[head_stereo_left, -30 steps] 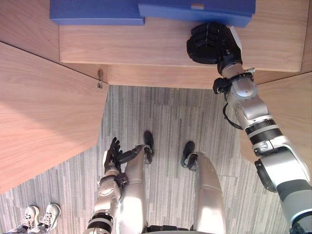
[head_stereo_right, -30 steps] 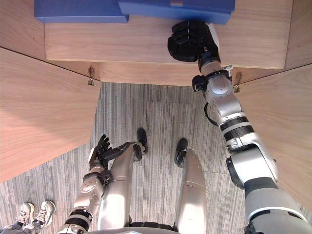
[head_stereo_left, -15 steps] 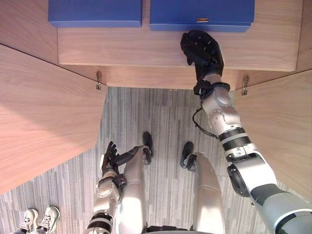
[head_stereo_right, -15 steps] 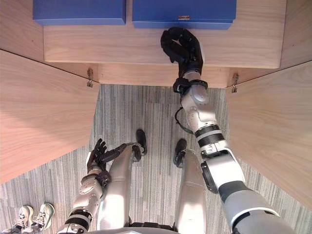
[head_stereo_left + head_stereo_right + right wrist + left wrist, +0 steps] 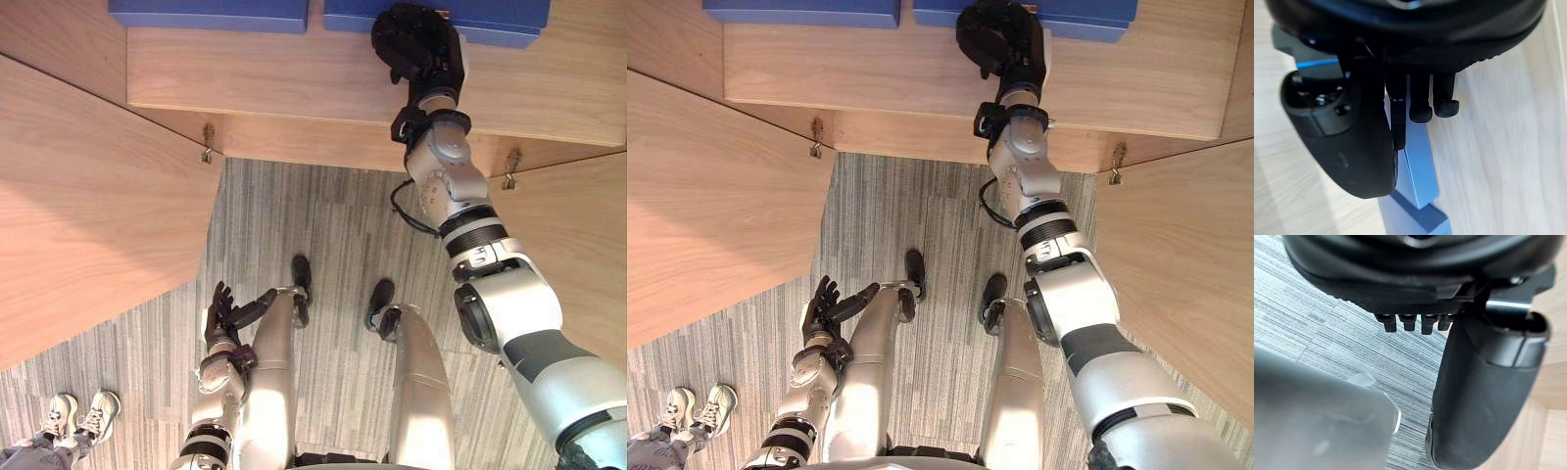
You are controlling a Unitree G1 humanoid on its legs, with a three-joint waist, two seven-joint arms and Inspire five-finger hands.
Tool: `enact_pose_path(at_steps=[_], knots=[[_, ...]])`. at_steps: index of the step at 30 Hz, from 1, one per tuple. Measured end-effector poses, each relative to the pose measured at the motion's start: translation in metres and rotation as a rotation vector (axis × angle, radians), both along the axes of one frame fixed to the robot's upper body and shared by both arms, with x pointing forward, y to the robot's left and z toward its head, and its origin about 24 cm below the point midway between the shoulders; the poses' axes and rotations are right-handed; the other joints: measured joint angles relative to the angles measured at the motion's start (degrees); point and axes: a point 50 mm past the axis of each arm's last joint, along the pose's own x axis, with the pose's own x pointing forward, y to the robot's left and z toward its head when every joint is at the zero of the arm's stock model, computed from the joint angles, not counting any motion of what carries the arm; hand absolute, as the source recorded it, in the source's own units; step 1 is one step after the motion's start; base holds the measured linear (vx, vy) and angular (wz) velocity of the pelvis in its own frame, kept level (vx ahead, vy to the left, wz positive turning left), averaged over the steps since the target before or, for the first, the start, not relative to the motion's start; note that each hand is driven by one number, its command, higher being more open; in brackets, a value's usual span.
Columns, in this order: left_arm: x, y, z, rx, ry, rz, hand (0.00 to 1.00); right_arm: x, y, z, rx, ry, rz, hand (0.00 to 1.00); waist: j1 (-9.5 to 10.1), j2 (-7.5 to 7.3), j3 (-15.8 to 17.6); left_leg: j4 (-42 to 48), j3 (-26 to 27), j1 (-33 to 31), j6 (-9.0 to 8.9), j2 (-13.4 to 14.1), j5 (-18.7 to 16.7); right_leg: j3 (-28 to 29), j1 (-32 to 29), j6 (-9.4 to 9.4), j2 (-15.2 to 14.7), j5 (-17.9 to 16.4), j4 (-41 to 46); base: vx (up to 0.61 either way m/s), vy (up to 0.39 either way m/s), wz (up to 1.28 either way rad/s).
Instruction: Walk over to the cabinet, pick up the folder, carry it to the office cabinet, place the folder inside the office cabinet, then close the office cabinet door
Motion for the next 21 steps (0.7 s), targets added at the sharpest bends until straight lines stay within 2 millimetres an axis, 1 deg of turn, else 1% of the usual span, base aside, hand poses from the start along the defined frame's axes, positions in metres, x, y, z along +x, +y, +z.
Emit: enact_pose_path(at_steps=[1,2,3,4,5,6,7,8,9,10,11,12,13,14,15,16,17,18,19,20,21], knots=[[0.000,0.000,0.000,0.000,0.000,0.000,1.00,0.000,-0.002,0.000,0.003,0.001,-0.007,0.00,0.01,0.00,0.00,-0.05,-0.04,0.00,0.01,-0.07,0.09,-0.04,0.00,-0.02,-0.06,0.03,0.00,-0.07,-0.032,0.09],[0.000,-0.001,0.000,-0.002,-0.002,0.001,1.00,-0.002,-0.009,-0.001,0.019,-0.005,-0.023,0.00,0.07,0.00,0.00,0.00,-0.05,0.00,0.06,-0.08,0.15,-0.10,0.04,0.00,-0.12,0.14,0.03,-0.06,-0.029,0.03],[0.000,-0.001,0.000,-0.003,-0.002,0.001,1.00,-0.008,-0.018,-0.004,0.051,-0.035,-0.034,0.00,0.08,0.00,0.00,0.12,-0.04,0.07,0.08,-0.07,0.16,-0.12,0.21,0.07,-0.14,0.22,0.02,-0.05,-0.030,0.02],[0.000,-0.001,0.001,-0.004,-0.003,0.000,1.00,-0.021,-0.028,-0.008,0.069,-0.090,-0.037,0.00,0.07,0.00,0.00,0.37,0.03,0.39,0.09,-0.07,0.16,-0.15,0.65,0.17,-0.17,0.28,-0.13,0.00,0.000,0.00],[0.000,-0.001,0.001,-0.005,-0.003,0.000,1.00,-0.028,-0.032,-0.013,0.070,-0.109,-0.040,0.00,0.01,0.00,0.00,0.37,0.09,0.72,0.09,-0.06,0.15,-0.20,1.07,0.23,-0.17,0.32,-0.24,0.00,0.000,0.00],[0.000,-0.002,0.000,-0.007,0.000,-0.004,1.00,-0.042,-0.039,-0.025,0.057,-0.137,-0.048,0.00,-0.32,0.00,0.00,0.17,0.25,1.94,0.12,-0.05,0.13,-0.27,2.45,0.33,-0.18,0.37,-0.68,0.00,0.000,0.00],[-0.002,-0.004,-0.001,-0.012,0.006,-0.008,1.00,-0.055,-0.043,-0.043,0.033,-0.139,-0.054,0.00,-0.80,-0.01,0.00,-0.42,0.56,4.02,0.17,-0.04,0.09,-0.33,4.65,0.44,-0.18,0.44,-1.48,0.00,0.000,0.00],[-0.003,-0.006,-0.002,-0.013,0.011,-0.015,1.00,-0.062,-0.043,-0.052,0.006,-0.137,-0.056,0.00,-1.08,-0.02,-0.01,-0.83,0.73,5.26,0.28,-0.04,0.01,-0.33,5.92,0.53,-0.15,0.48,-2.15,0.01,-0.021,-0.04],[-0.006,-0.008,-0.005,-0.012,0.024,-0.032,1.00,-0.075,-0.041,-0.074,-0.050,-0.121,-0.047,0.00,-1.72,-0.06,-0.03,-1.89,1.03,8.07,0.28,0.03,-0.37,-0.29,8.64,0.63,0.04,0.54,-3.33,0.00,-0.027,-0.09],[-0.008,-0.009,-0.007,-0.013,0.030,-0.040,1.00,-0.082,-0.039,-0.086,-0.075,-0.106,-0.037,0.00,-1.90,-0.11,-0.05,-2.36,1.24,9.61,0.30,0.18,-0.58,-0.20,10.08,0.73,0.28,0.60,-4.04,-0.01,-0.027,-0.22],[-0.013,-0.009,-0.010,-0.003,0.046,-0.052,1.00,-0.094,-0.032,-0.108,-0.111,-0.071,-0.009,0.00,-2.33,-0.48,-0.25,-3.34,1.93,12.44,0.22,0.58,-0.82,0.29,12.67,0.81,0.83,0.93,-5.46,0.01,-0.039,-0.32],[-0.018,-0.008,-0.014,0.002,0.065,-0.059,1.00,-0.107,-0.024,-0.137,-0.142,-0.004,0.020,0.00,-3.01,-1.01,-0.53,-4.85,2.56,15.83,0.10,0.90,-0.94,0.69,15.68,0.87,1.40,1.29,-7.28,0.02,-0.035,-0.32],[-0.021,-0.008,-0.016,0.013,0.077,-0.069,1.00,-0.113,-0.021,-0.152,-0.154,0.038,0.033,0.00,-3.30,-1.31,-0.71,-5.73,2.87,17.47,0.09,1.01,-0.92,0.86,17.13,0.92,1.66,1.52,-8.24,0.04,-0.046,-0.31],[-0.026,-0.008,-0.021,0.037,0.103,-0.096,1.00,-0.127,-0.016,-0.182,-0.169,0.135,0.047,0.00,-3.43,-1.95,-1.22,-7.65,3.71,20.78,-0.05,1.13,-0.79,1.47,19.93,0.99,2.14,2.00,-10.13,0.06,-0.037,-0.28],[-0.033,-0.009,-0.028,0.055,0.150,-0.128,1.00,-0.142,-0.014,-0.215,-0.183,0.254,0.051,0.00,-3.75,-2.27,-2.67,-9.65,4.20,23.54,-0.27,1.24,-0.59,1.79,22.43,1.11,2.76,2.66,-12.56,0.08,-0.030,-0.29],[-0.037,-0.009,-0.033,0.060,0.176,-0.142,1.00,-0.149,-0.013,-0.232,-0.186,0.319,0.053,0.00,-3.96,-2.36,-3.55,-10.78,4.44,24.83,-0.37,1.29,-0.44,1.93,23.71,1.15,3.10,3.13,-14.05,0.12,-0.014,-0.28],[-0.046,-0.009,-0.042,0.074,0.232,-0.168,1.00,-0.162,-0.013,-0.263,-0.207,0.452,0.045,0.00,-4.58,-2.50,-5.02,-13.28,4.88,27.54,-0.67,1.32,0.12,2.21,26.45,1.31,3.82,4.39,-17.42,0.11,0.006,-0.23],[-0.053,-0.009,-0.048,0.082,0.269,-0.179,1.00,-0.172,-0.014,-0.285,-0.222,0.548,0.040,1.00,-5.40,-2.51,-6.15,-15.00,5.04,29.11,-0.80,1.24,0.49,2.33,28.16,1.45,4.22,5.28,-19.87,0.18,0.030,-0.29],[-0.059,-0.006,-0.054,0.095,0.314,-0.190,1.00,-0.189,-0.021,-0.316,-0.256,0.705,0.014,1.00,-6.12,-2.57,-7.48,-17.67,5.82,31.78,-0.79,1.17,1.31,2.82,30.83,1.75,4.77,6.84,-23.60,0.16,0.038,-0.24],[-0.061,-0.004,-0.056,0.098,0.327,-0.190,1.00,-0.196,-0.024,-0.328,-0.261,0.766,0.000,1.00,-6.29,-2.59,-7.74,-18.77,6.32,32.98,-0.77,1.12,1.58,3.14,31.93,1.85,4.96,7.42,-24.85,0.18,0.045,-0.35],[-0.065,-0.001,-0.060,0.109,0.355,-0.192,1.00,-0.211,-0.032,-0.347,-0.259,0.876,-0.034,1.00,-6.42,-2.58,-8.21,-21.14,7.38,35.63,-0.80,0.92,2.08,4.06,34.16,2.13,5.27,8.57,-27.62,0.11,0.031,-0.31]])
